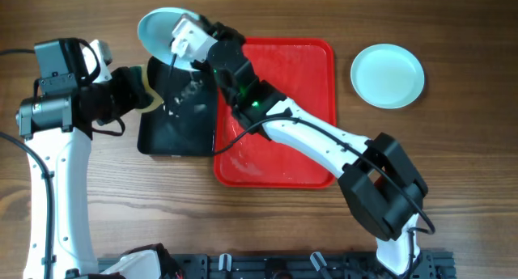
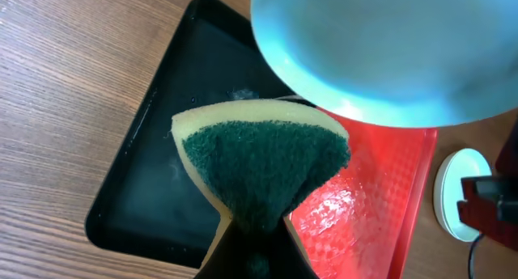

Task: Clean dirty plates on tray and stack at the side
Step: 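Lift the pale-green plate with the right gripper and tilt it up, then carry the plate right and lower it onto the plate stack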

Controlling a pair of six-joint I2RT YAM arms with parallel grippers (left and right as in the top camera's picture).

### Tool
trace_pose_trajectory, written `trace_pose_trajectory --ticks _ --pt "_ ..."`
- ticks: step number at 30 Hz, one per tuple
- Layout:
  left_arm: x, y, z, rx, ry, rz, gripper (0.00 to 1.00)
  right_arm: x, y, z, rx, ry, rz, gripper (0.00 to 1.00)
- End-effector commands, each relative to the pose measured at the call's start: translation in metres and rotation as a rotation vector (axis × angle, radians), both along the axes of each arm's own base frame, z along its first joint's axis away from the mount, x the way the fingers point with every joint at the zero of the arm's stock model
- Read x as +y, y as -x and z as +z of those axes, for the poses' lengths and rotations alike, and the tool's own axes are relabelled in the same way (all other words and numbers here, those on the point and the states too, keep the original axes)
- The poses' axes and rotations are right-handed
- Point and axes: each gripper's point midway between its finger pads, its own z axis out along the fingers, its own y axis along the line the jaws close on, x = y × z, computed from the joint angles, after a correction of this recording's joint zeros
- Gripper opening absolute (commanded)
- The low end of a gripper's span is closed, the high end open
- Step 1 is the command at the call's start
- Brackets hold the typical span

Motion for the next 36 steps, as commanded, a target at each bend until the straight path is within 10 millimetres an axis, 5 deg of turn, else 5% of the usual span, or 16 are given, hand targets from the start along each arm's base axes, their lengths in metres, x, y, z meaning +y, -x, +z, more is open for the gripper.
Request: trace_pose_trajectory --ticks 1,7,21,29,32,36 --pt "-0.001 0.0 -0.004 0.002 -0.012 -0.02 0.04 0.021 0.014 0.015 -0.114 0.114 0.039 0.04" --pt "-0.001 0.0 -0.004 0.002 -0.012 -0.02 0.04 0.036 0.028 0.02 -0.139 0.117 0.072 0.04" --pt "-0.001 0.0 -0.004 0.002 -0.012 -0.019 0.04 0.03 0.025 0.018 -0.07 -0.006 0.034 0.04" --pt "-0.001 -0.003 -0.002 -0.024 -0.048 -0.075 0.04 -0.008 0.002 -0.064 0.531 -0.453 -0.048 0.04" --pt "-0.001 -0.006 0.0 -0.055 -0.089 -0.127 0.04 -0.02 -0.005 -0.069 0.673 -0.566 -0.014 0.04" --pt "0.0 -0.014 0.006 -0.102 -0.114 -0.146 0.04 -0.048 -0.013 -0.05 0.887 -0.773 0.096 0.04"
